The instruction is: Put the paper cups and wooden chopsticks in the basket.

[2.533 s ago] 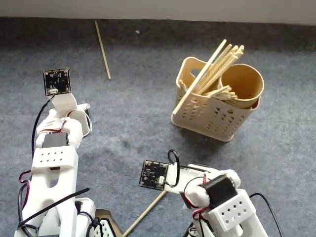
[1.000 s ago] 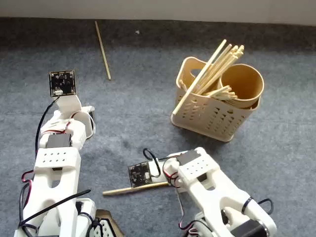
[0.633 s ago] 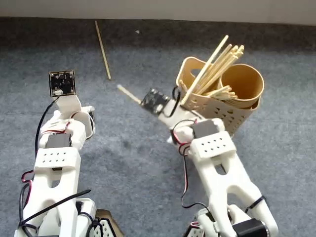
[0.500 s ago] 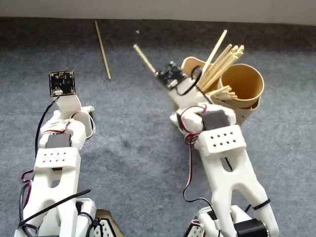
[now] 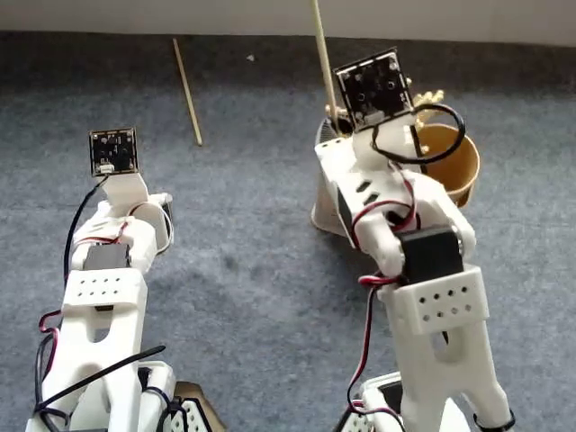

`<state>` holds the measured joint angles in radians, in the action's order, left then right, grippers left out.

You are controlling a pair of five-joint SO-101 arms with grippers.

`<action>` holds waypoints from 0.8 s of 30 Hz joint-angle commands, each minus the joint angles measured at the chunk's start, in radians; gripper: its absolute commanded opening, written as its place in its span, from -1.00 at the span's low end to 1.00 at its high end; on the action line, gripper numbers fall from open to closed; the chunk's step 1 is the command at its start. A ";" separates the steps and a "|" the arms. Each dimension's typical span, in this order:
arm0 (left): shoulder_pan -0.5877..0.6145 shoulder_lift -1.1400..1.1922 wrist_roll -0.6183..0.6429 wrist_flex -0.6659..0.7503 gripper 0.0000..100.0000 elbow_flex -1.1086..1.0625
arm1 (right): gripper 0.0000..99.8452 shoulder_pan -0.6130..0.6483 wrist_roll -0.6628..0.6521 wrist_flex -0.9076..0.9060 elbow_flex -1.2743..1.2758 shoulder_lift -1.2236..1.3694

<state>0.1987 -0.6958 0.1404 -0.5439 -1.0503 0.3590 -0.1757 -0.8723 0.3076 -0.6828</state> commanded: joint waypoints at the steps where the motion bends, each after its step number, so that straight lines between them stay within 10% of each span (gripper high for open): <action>1: -0.013 -0.007 0.003 0.017 -0.78 0.007 | -0.99 0.008 0.008 0.073 -0.051 -0.084; 14: -0.013 -0.007 0.002 0.017 -0.78 0.005 | -0.99 -0.077 0.094 0.680 0.552 -0.317; 24: -0.013 -0.007 0.002 0.017 -0.78 0.005 | -0.98 -0.153 0.092 0.710 0.759 -0.397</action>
<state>0.1987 -0.6958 0.1404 -0.5409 -1.0503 0.2501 -0.0806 -0.1788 1.0595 -1.0725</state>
